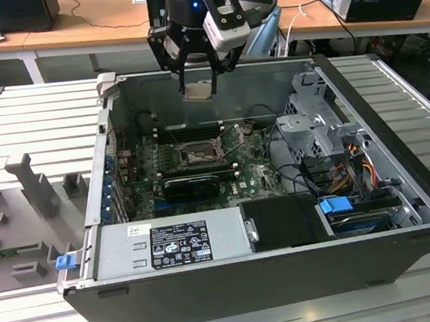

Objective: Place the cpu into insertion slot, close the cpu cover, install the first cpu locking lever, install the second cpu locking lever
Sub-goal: 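Place the cpu into insertion slot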

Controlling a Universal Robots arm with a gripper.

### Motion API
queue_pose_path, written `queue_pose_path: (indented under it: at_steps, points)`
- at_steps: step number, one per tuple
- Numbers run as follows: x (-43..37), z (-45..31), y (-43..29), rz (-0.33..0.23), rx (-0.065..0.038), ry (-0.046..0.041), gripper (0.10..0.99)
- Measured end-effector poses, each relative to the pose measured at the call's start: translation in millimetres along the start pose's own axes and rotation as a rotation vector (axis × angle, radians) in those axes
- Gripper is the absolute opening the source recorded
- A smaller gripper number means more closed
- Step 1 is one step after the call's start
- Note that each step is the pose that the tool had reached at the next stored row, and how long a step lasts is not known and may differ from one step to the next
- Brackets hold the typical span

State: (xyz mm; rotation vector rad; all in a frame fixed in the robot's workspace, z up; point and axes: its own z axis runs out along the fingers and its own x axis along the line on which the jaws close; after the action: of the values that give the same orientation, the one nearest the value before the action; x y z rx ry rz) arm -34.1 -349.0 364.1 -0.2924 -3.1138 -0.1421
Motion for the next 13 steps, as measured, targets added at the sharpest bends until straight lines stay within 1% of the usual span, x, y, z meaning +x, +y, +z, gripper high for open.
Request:
queue_pose_path:
  at_steps: [4, 13]
  points:
    - [0.0, 0.0, 0.0, 0.028, 0.000, -0.0025, 0.525]
    - [0.0, 0.0, 0.0, 0.070, -0.001, -0.0063, 0.525]
